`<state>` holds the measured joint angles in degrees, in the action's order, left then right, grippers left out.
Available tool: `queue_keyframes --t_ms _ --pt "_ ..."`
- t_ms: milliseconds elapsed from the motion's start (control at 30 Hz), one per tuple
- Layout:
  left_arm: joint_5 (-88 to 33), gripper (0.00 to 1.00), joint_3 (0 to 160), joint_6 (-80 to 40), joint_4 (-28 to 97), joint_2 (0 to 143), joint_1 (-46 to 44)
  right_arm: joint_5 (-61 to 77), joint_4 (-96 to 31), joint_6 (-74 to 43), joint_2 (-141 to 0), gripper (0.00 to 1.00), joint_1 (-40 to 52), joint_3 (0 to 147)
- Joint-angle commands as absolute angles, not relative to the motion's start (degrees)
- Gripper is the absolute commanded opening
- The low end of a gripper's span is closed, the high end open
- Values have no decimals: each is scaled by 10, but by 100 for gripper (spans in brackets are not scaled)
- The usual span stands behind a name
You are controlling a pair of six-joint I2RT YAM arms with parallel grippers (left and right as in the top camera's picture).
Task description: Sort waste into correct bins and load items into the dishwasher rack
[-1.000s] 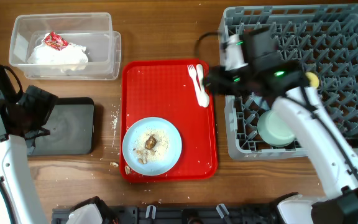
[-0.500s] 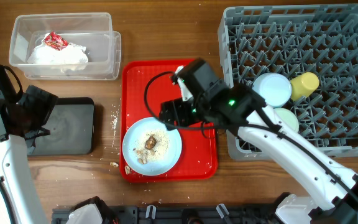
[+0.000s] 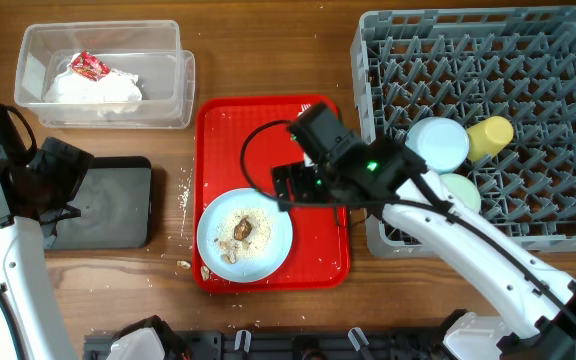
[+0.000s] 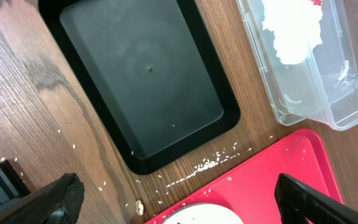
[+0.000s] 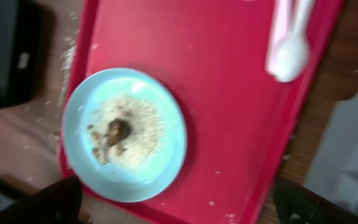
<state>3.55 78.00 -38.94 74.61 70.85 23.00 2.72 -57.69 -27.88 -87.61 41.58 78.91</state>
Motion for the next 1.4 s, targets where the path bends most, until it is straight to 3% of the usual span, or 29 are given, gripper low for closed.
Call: queue_keyframes --t_ms 0,333,800,1367 --pt "37 100 780 -397 746 704 234 -24 -594 -286 -809 100 354 798" --pt "37 100 780 -397 746 704 234 -156 -655 -287 -696 100 147 798" --pt "37 100 780 -397 746 704 234 -130 -691 -287 -707 100 -139 798" --pt "21 100 780 -397 738 704 234 -115 -680 -286 -712 100 -158 798"
